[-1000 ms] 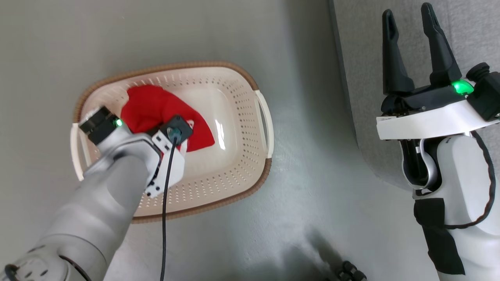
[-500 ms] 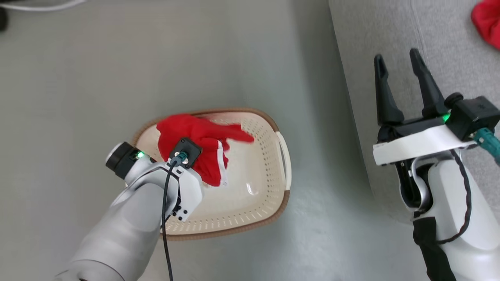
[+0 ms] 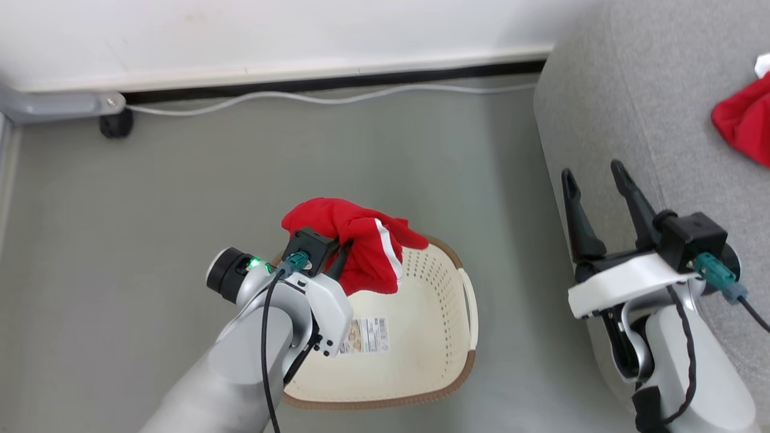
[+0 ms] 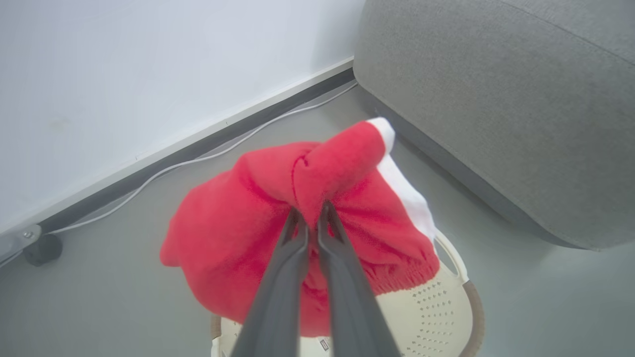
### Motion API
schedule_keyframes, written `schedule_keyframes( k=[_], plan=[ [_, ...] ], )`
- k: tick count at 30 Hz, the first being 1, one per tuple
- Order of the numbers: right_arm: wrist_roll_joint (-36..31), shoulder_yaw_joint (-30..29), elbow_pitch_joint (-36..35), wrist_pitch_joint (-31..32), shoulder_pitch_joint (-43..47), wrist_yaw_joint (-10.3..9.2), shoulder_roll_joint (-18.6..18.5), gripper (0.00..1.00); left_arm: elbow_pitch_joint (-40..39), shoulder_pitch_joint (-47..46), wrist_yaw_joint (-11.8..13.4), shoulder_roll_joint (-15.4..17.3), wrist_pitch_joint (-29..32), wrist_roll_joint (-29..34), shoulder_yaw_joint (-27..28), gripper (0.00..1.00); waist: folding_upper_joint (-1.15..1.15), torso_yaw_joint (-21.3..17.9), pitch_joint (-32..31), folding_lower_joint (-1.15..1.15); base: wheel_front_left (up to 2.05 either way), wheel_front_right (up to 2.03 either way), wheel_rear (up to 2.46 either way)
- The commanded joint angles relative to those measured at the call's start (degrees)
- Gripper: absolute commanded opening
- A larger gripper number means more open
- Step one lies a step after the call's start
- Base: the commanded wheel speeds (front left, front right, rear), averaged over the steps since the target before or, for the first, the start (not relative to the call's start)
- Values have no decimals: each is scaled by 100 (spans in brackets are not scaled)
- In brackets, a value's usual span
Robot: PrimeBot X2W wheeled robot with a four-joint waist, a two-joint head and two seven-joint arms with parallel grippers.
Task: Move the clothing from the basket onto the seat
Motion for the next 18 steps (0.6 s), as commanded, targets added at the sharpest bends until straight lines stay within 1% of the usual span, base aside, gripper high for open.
schedule_keyframes(
  k=[1,6,11,18],
  plan=[
    [-43,75,-90,-35,108,17,18,100,-192,42,73,80,-76,-51,215,0,0,131,-296,0,0,0,0],
    [-40,46,-20,-35,325,17,18,100,-543,252,145,79,-76,-88,461,0,0,195,-586,0,0,0,0],
    [-14,33,56,-35,583,17,18,100,-1073,509,212,159,-76,-66,887,0,0,276,-891,0,0,0,0],
    [-2,10,147,-35,881,17,4,100,-1708,719,199,269,-76,125,1258,0,0,392,-1204,0,0,0,0]
  ],
)
